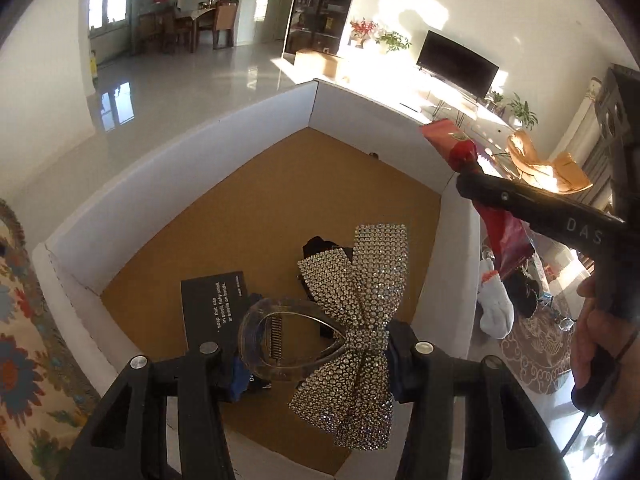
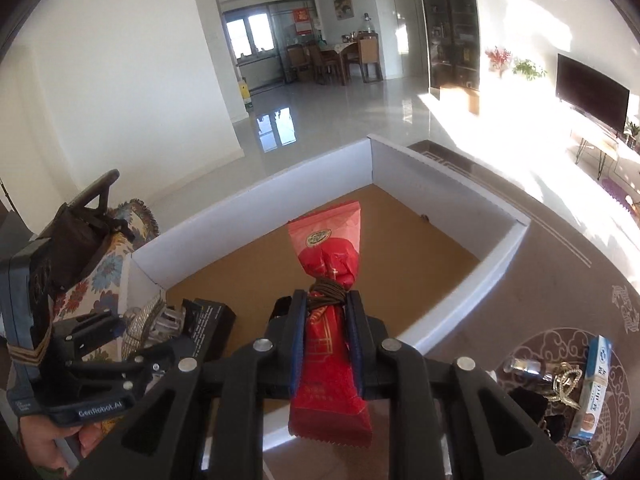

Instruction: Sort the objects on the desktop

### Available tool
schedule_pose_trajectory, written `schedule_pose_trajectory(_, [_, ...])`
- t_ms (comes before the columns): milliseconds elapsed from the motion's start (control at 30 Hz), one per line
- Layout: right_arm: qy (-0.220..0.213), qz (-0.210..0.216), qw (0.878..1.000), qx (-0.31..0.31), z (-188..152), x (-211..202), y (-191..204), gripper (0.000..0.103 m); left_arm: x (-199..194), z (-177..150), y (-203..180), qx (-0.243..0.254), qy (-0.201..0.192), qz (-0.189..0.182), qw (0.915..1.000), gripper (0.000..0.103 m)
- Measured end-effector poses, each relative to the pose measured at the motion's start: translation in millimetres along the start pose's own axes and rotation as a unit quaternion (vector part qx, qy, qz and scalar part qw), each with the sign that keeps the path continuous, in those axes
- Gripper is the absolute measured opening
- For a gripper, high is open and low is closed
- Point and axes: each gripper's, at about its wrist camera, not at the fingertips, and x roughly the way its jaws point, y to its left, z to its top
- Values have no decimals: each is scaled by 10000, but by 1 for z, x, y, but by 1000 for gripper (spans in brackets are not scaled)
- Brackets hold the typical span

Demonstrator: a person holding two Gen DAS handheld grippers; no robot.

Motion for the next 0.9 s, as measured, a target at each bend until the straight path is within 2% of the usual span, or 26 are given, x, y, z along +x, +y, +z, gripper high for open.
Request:
schedule_pose_trajectory(167, [506, -244, 9984, -46, 5, 73, 6, 21, 39, -8, -3, -2, 648, 359, 9973, 54])
schedule_pose_trajectory(233, [724, -348, 9968, 24, 1, 94, 1, 26, 49, -6, -4, -80, 866, 296, 9958, 58])
schedule_pose_trajectory(267, [846, -385, 9956, 66, -1, 102, -1, 39, 47, -4, -4, -105, 783, 284, 9965, 62])
schedule_pose_trajectory(300, [909, -430, 9949, 116, -2, 107, -5, 50, 45, -2, -5, -112, 686, 341, 9970, 77])
schedule_pose_trajectory(333, [903, -451, 9948, 157, -4, 108, -8, 74, 43, -2, -6, -129, 600, 423, 9972, 90])
schedule_pose_trajectory(367, [843, -455, 9953, 172, -4, 106, -9, 86, 40, -1, -6, -150, 500, 485, 9975, 93])
schedule_pose_trajectory(400, [759, -473, 9959, 167, -5, 102, -11, 87, 37, -2, -6, -165, 415, 518, 9977, 96])
schedule_pose_trajectory(533, [423, -483, 9977, 213, -5, 74, -20, 87, 26, -5, 0, -298, 65, 554, 9980, 96])
schedule_pose_trajectory(633, [-21, -513, 9984, 235, -7, 37, -23, 87, 13, -8, 0, -354, -287, 572, 9973, 96])
schedule_pose_trajectory(700, [-302, -526, 9979, 232, -16, 8, -26, 92, 2, -13, -2, -381, -504, 544, 9965, 96])
schedule_pose_trajectory(800, [-647, -626, 9957, 215, -44, -37, -37, 99, -24, -20, -5, -436, -930, 497, 9935, 96])
schedule_pose_trajectory(900, [-806, -937, 9921, 193, -91, -80, -55, 103, -51, -25, -22, -402, -1372, 291, 9893, 96])
